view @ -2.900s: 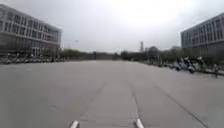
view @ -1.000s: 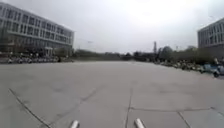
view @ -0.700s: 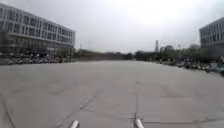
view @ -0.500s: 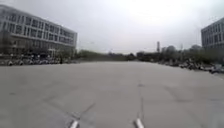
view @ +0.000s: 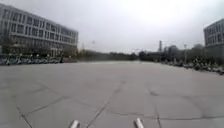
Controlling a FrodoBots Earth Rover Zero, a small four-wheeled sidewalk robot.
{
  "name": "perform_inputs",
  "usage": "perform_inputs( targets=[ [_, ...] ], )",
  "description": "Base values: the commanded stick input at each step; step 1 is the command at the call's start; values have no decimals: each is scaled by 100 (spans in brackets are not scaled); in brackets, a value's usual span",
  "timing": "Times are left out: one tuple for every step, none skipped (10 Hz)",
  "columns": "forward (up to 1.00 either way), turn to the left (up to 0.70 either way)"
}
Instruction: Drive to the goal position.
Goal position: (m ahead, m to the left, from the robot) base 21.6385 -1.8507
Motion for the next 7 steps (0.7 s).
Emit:
perform_inputs(
  targets=[
    [100,-24],
    [100,0],
    [100,0],
    [100,0],
    [100,0],
    [100,0],
    [100,0]
  ],
)
